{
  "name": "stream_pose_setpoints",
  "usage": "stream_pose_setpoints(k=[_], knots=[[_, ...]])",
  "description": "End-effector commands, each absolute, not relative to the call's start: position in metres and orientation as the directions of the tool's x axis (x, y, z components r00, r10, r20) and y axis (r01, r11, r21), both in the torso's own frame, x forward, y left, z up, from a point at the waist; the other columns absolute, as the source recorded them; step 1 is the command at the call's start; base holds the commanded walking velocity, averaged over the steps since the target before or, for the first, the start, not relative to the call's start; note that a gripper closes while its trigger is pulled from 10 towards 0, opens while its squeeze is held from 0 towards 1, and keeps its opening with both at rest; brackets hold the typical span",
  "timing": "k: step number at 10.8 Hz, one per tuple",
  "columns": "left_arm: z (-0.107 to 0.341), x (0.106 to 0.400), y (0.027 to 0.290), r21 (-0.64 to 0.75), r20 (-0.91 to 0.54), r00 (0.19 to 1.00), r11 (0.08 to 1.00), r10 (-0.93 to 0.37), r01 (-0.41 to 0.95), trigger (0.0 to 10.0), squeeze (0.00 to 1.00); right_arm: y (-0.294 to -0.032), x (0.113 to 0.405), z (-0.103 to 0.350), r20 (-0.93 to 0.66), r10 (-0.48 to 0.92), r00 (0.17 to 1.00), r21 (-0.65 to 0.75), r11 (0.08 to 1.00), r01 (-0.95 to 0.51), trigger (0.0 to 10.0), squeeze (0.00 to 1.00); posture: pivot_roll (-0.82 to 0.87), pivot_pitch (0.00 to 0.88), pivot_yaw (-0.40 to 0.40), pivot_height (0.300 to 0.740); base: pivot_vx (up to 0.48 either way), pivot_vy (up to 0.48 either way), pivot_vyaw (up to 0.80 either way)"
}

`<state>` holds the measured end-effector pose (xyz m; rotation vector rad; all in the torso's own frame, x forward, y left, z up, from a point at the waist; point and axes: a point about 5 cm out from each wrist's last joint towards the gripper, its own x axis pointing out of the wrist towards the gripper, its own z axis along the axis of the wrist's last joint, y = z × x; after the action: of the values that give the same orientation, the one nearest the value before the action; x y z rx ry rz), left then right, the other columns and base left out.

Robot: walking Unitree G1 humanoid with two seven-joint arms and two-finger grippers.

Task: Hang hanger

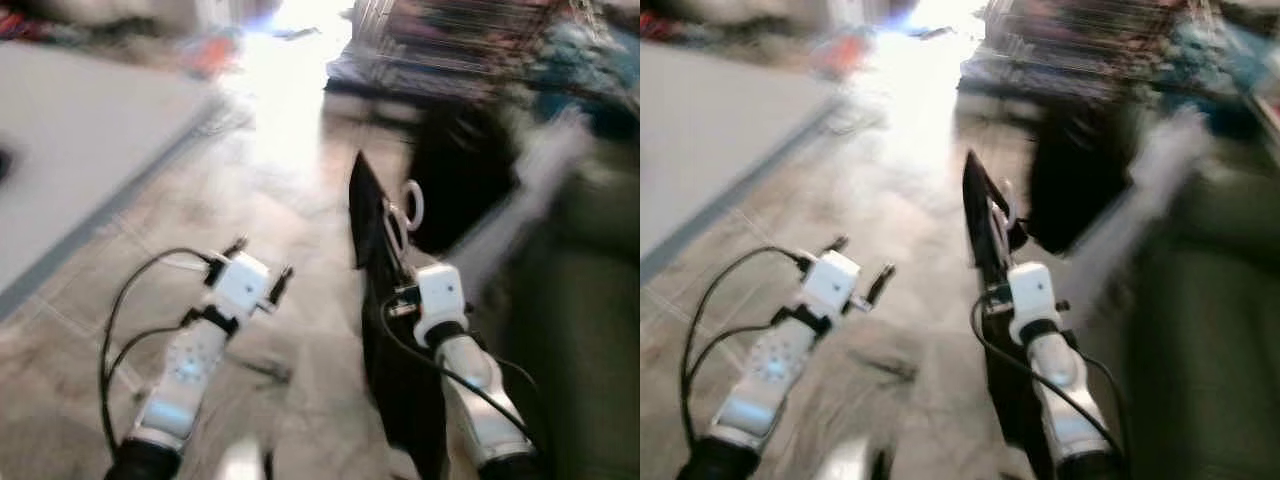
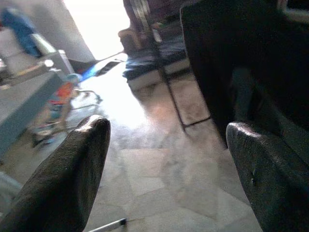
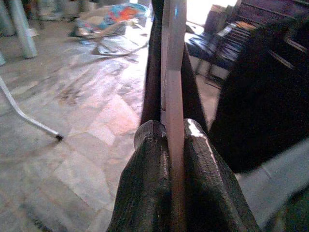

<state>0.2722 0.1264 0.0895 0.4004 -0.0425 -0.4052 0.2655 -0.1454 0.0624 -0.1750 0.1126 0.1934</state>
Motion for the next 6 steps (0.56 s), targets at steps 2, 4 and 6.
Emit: stream_pose_setpoints(k=[2,4,6], knots=[[0.0884,0.2741,0.1315,0.407,-0.040,0.926,0.841,-0.375,0.358,10.0,0.00,-0.1379,0.2737,0.0766,-0.046,0.229,0.972,-0.171,0.957,-0.233,10.0,0.00,0.01,0.000,-0.047,0.740,0.000,0.000,0.79],[0.0871,0.2739,0.1301,0.409,-0.037,0.926,0.840,-0.376,0.357,10.0,0.00,-0.1368,0.2774,0.0782,-0.039,0.255,0.966,-0.167,0.952,-0.257,10.0,0.00,0.01,0.000,-0.050,0.740,0.000,0.000,0.79],[0.0868,0.2744,0.1298,0.410,-0.039,0.924,0.838,-0.380,0.361,10.0,0.00,-0.1358,0.2783,0.0786,-0.030,0.266,0.964,-0.171,0.948,-0.267,10.0,0.00,0.01,0.000,-0.050,0.740,0.000,0.000,0.79]])
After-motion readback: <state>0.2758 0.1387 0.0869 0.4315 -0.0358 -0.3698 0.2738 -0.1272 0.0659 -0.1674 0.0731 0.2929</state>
